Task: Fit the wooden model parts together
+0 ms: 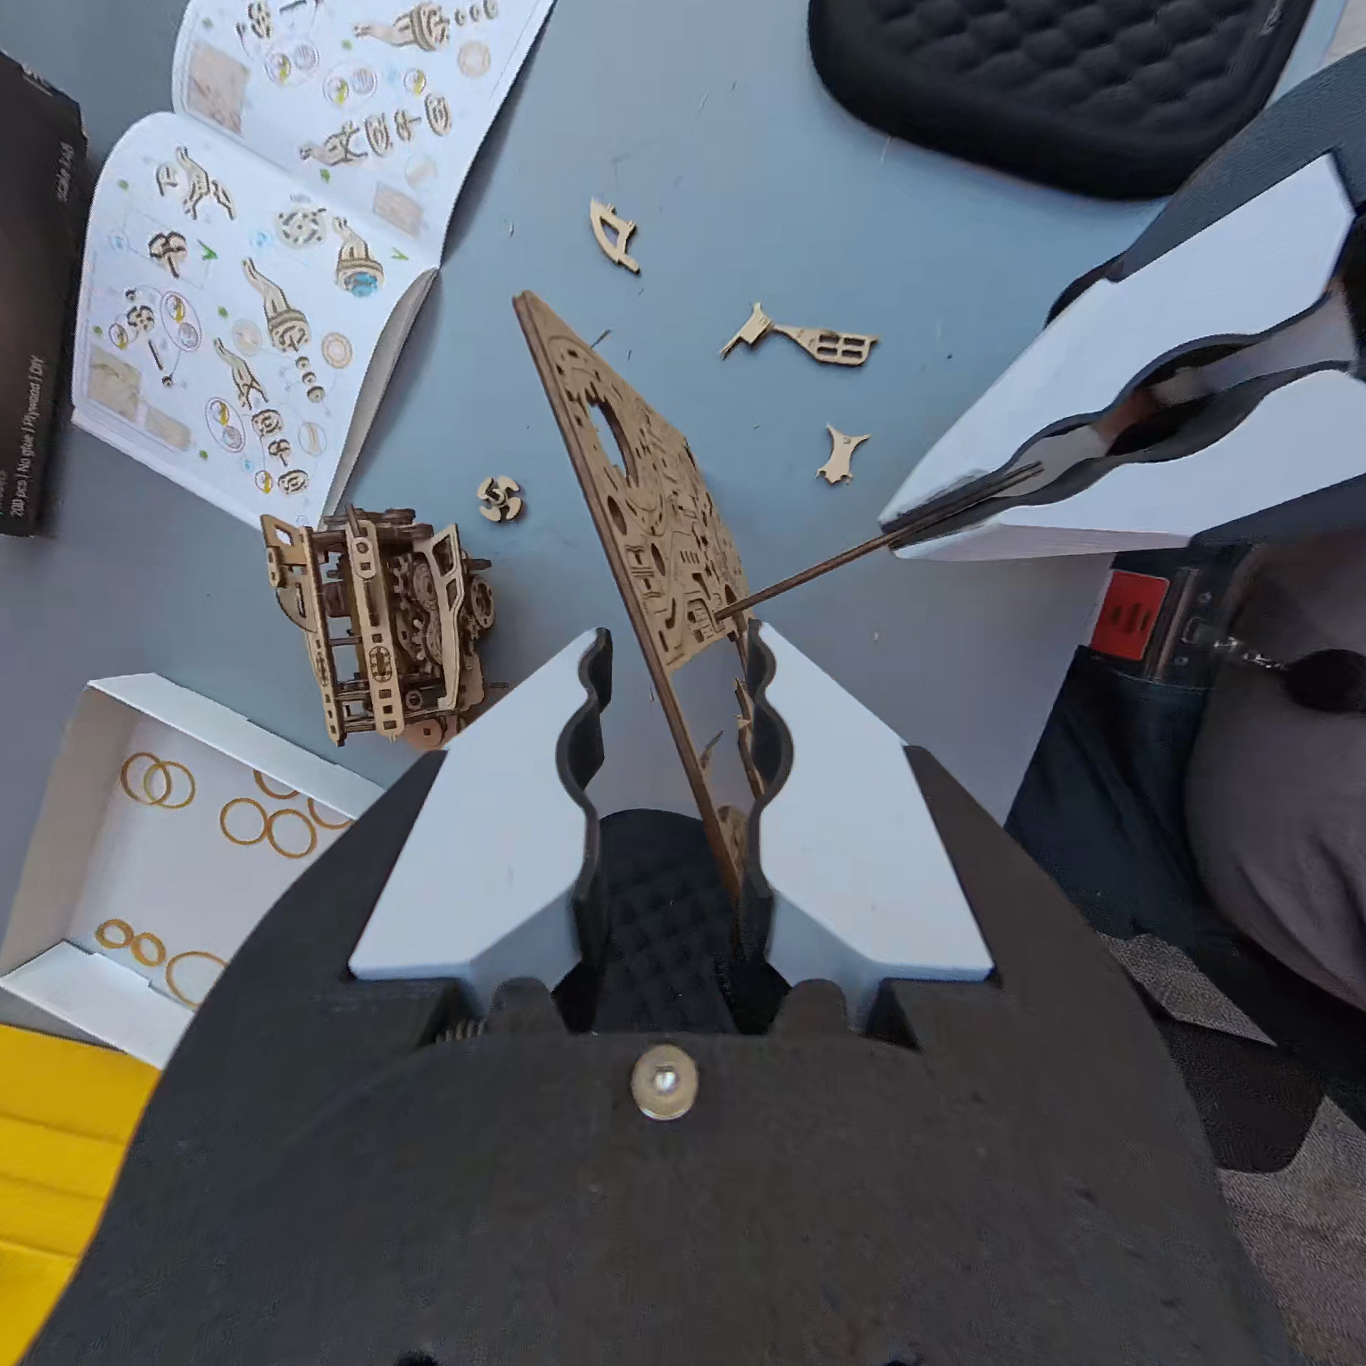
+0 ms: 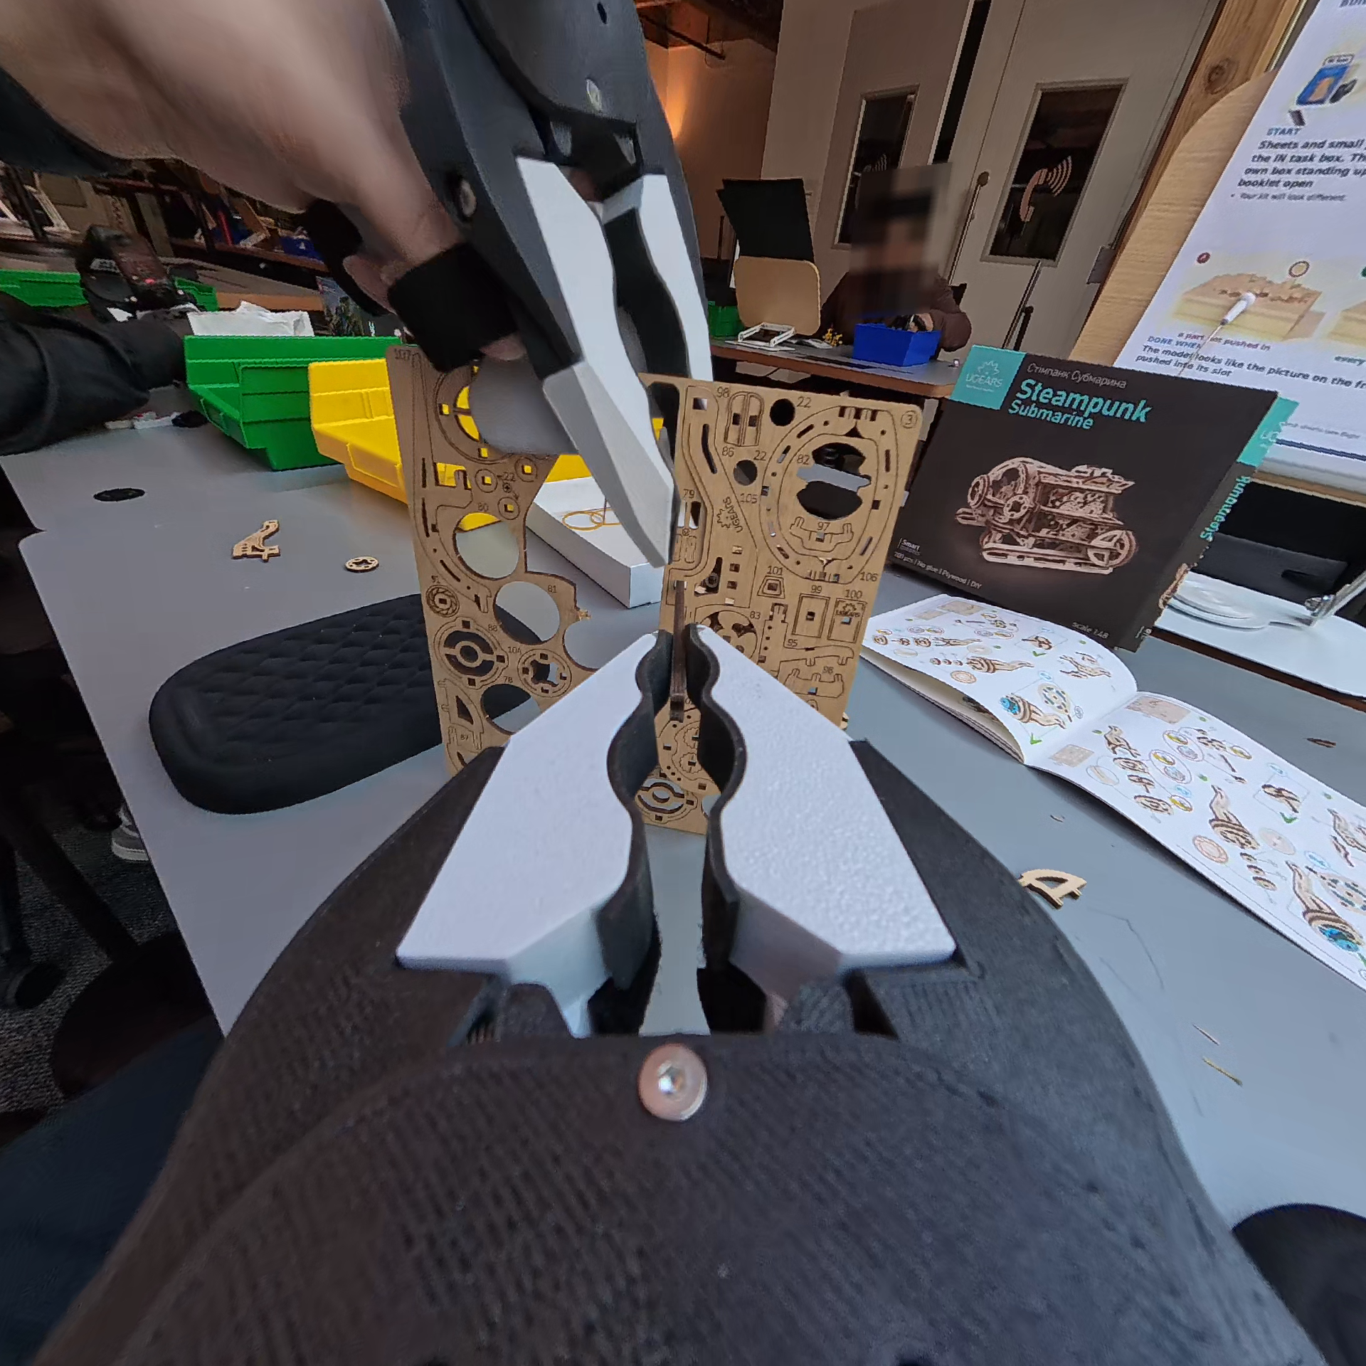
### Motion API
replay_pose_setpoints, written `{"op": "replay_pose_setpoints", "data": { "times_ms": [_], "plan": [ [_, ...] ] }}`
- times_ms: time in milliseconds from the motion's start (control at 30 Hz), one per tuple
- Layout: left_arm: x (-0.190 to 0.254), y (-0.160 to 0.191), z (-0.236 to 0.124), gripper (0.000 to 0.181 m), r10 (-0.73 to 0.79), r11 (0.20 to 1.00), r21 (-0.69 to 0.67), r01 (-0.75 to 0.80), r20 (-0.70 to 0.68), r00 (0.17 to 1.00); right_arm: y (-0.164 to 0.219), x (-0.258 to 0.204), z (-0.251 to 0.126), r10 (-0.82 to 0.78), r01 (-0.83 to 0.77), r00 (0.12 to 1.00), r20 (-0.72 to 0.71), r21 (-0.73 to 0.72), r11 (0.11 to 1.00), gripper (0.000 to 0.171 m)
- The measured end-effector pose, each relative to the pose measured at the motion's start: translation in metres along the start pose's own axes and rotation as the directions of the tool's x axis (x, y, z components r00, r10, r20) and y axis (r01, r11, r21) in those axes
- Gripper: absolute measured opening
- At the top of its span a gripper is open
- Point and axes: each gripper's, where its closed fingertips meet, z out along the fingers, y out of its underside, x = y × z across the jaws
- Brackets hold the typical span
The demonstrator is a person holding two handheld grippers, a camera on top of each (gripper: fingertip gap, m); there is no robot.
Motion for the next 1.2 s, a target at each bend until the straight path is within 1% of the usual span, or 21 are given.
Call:
{"op": "replay_pose_setpoints", "data": {
  "times_ms": [33, 100, 267, 400, 533, 633, 700, 900, 1033, 1200],
  "plan": [
    [0.0, 0.002, 0.003, 0.026, 0.001, 1.0, -0.008, -0.001, -0.006, 1.0, 0.0, 0.0, 0.0, 0.0, 0.0, 1.0, 0.003, 0.0, 1.0, 0.002],
    [0.005, 0.003, 0.005, 0.008, -0.021, 1.0, -0.003, 0.021, -0.06, 0.998, 0.0, 0.0, 0.001, 0.0, 0.0, 1.0, 0.006, 0.0, 1.0, 0.002],
    [0.007, 0.003, 0.003, 0.004, -0.088, 0.996, 0.017, 0.091, -0.125, 0.988, 0.0, -0.001, 0.001, 0.01, -0.01, 1.0, 0.025, 0.0, 1.0, 0.002],
    [0.005, 0.001, 0.003, 0.004, -0.101, 0.992, 0.066, 0.109, -0.112, 0.988, 0.001, 0.0, 0.002, 0.0, 0.0, 1.0, 0.025, -0.006, 1.0, 0.002],
    [0.006, 0.002, 0.001, 0.003, -0.086, 0.992, 0.082, 0.094, -0.099, 0.991, 0.002, -0.001, 0.002, 0.004, -0.004, 0.999, 0.036, -0.014, 1.0, 0.002],
    [0.009, 0.006, -0.002, 0.002, -0.028, 0.997, 0.065, 0.035, -0.107, 0.994, 0.003, -0.003, 0.002, -0.01, 0.011, 0.997, 0.07, -0.018, 1.0, 0.002],
    [0.01, 0.008, -0.003, 0.002, -0.024, 0.998, 0.06, 0.031, -0.114, 0.993, 0.003, -0.005, 0.003, 0.005, -0.003, 0.996, 0.089, -0.018, 1.0, 0.002],
    [0.006, 0.006, -0.001, 0.002, -0.134, 0.989, 0.042, 0.139, -0.099, 0.986, 0.002, -0.006, 0.004, -0.002, 0.003, 0.997, 0.073, -0.018, 1.0, 0.002],
    [0.002, 0.006, 0.0, 0.001, -0.185, 0.982, 0.031, 0.187, -0.061, 0.981, 0.001, -0.007, 0.007, -0.004, 0.005, 0.998, 0.061, -0.016, 1.0, 0.003],
    [-0.003, 0.008, 0.0, 0.002, -0.259, 0.966, 0.004, 0.259, -0.035, 0.965, -0.001, -0.01, 0.012, -0.075, 0.076, 0.997, 0.022, -0.023, 0.997, 0.003]
  ]
}}
